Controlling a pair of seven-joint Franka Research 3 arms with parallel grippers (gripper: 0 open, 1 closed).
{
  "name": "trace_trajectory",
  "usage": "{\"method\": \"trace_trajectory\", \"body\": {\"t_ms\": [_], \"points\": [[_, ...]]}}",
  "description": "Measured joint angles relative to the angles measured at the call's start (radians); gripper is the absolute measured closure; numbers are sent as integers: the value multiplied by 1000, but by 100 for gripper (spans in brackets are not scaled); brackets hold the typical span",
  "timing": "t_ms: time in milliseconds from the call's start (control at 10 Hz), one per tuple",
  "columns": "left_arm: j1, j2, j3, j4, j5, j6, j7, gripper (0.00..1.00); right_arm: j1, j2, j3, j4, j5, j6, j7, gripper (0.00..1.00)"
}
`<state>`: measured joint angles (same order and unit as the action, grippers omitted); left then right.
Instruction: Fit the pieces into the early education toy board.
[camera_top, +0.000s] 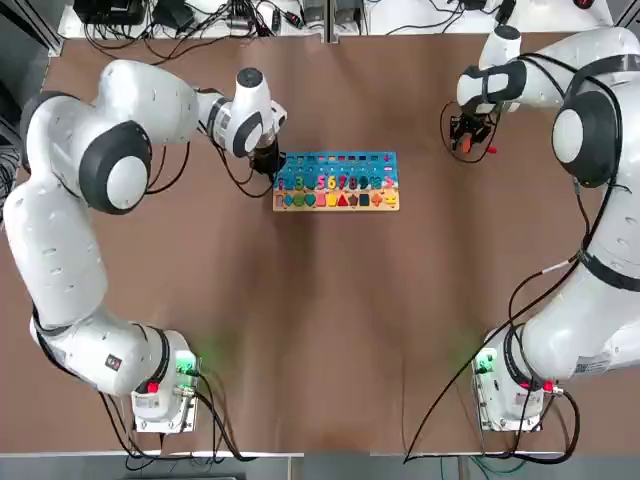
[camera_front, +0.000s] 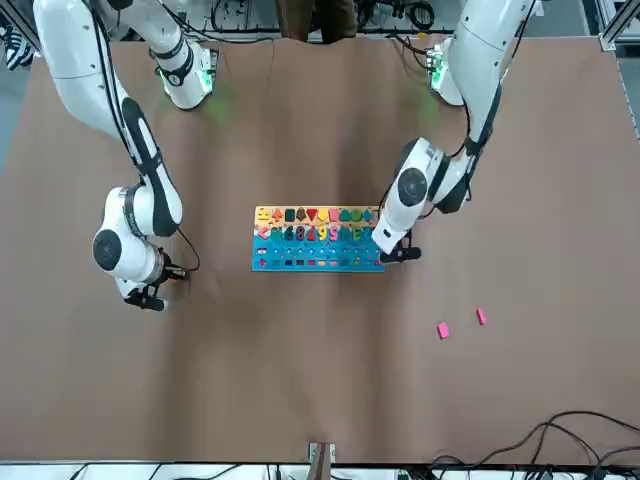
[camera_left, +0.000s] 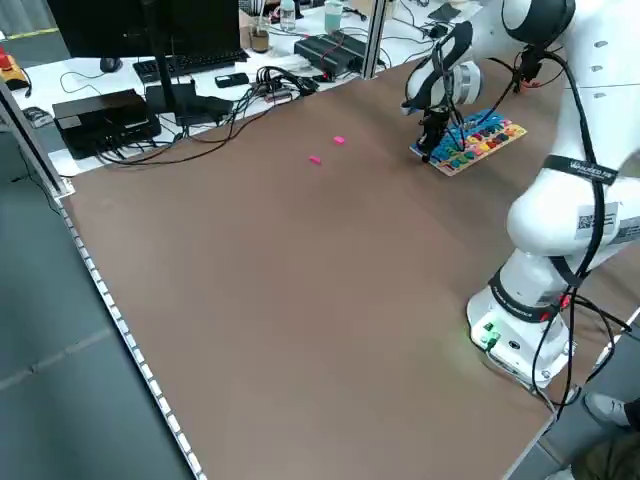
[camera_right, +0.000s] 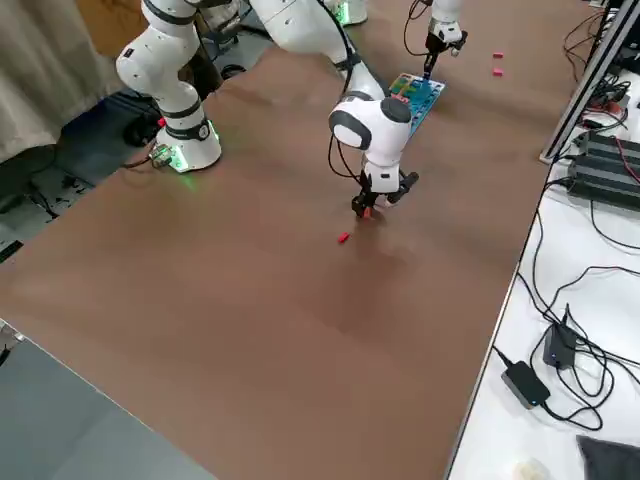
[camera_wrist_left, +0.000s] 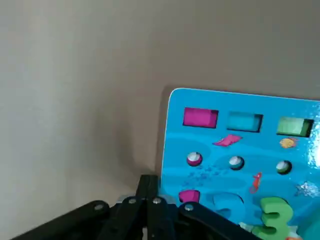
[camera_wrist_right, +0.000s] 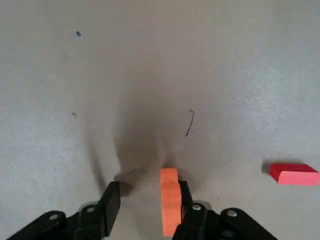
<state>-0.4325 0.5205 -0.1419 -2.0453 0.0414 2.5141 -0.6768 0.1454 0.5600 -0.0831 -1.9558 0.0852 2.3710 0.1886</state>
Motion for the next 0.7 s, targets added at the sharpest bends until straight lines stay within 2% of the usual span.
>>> {"method": "trace_trajectory", "body": {"t_ms": [700], "points": [[-56,14,-5,33,-4,0,-43,99,7,-4,7,9,6,-39,29,44]]}}
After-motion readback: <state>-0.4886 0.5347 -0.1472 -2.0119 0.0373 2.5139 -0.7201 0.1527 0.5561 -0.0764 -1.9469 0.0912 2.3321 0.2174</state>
